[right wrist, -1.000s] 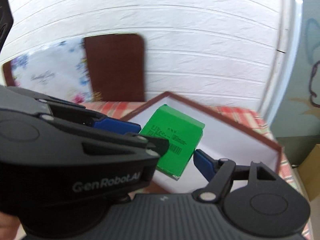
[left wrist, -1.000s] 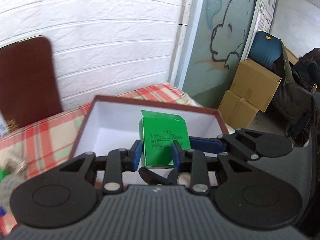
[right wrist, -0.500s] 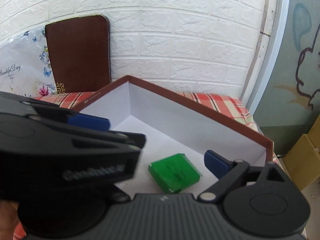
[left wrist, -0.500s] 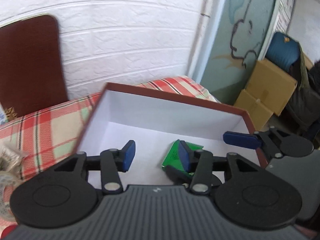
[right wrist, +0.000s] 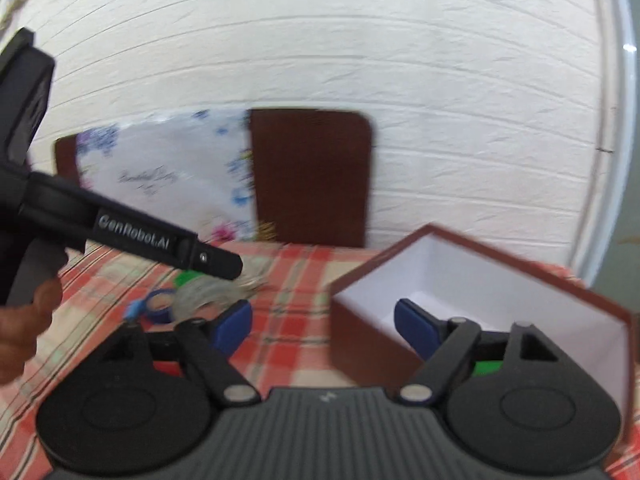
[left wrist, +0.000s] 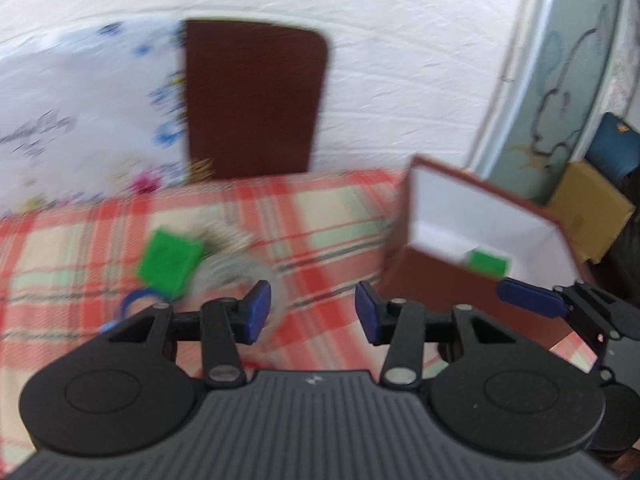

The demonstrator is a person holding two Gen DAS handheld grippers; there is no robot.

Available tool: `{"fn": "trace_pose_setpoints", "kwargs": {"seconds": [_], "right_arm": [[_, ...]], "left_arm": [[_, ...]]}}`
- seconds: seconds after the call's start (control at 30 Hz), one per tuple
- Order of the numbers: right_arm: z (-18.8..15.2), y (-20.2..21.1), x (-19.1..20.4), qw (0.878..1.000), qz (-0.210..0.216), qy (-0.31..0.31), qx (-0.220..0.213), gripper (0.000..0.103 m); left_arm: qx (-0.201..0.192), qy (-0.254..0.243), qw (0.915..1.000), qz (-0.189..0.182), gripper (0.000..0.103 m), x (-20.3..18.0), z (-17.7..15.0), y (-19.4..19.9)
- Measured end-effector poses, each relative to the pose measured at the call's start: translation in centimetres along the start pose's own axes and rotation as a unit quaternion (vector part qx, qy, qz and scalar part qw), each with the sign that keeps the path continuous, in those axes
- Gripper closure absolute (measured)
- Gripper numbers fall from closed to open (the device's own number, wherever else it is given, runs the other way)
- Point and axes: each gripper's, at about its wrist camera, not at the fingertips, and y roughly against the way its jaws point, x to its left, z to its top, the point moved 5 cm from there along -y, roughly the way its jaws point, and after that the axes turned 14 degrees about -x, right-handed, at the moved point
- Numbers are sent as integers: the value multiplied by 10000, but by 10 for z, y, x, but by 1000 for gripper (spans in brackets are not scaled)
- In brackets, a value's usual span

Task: Organize objects
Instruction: 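Lower the left gripper onto the red tape roll and grasp it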

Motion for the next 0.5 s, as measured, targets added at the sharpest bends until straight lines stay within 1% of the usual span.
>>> {"fn": "trace_pose_setpoints", "kwargs": {"seconds": [0.03, 0.1, 0.13, 0.2, 0.27, 0.37, 0.4, 0.43, 0.5], "right_arm": [[-9, -3, 12, 9999, 125, 27, 76, 33], [-27, -9, 38, 9989, 343, 27, 305, 39], [-38, -13, 49, 9980, 448, -25, 450, 45], [-56, -21, 68, 9952, 625, -140, 735, 48], [-68, -29, 81, 9929, 740, -262, 898, 48], [-70, -40, 93, 9915, 832, -364, 933, 45], [-68, -44, 96, 9912, 862, -414, 918, 42], [-67, -49, 96, 9906, 907, -471, 909, 35], [-64, -59, 100, 9897, 952, -553, 910, 31]], "left_arm": [[94, 23, 9998, 160, 55, 15, -9, 4], [340, 153, 9984, 416, 55, 44, -29, 10], [458, 250, 9974, 495, 55, 56, -40, 13], [655, 456, 9950, 607, 55, 77, -58, 18], [805, 649, 9927, 625, 56, 92, -71, 20], [850, 849, 9913, 538, 56, 101, -76, 18], [827, 907, 9913, 476, 56, 101, -74, 18], [805, 974, 9912, 392, 56, 100, -72, 16], [783, 1108, 9905, 222, 55, 99, -67, 9]]}}
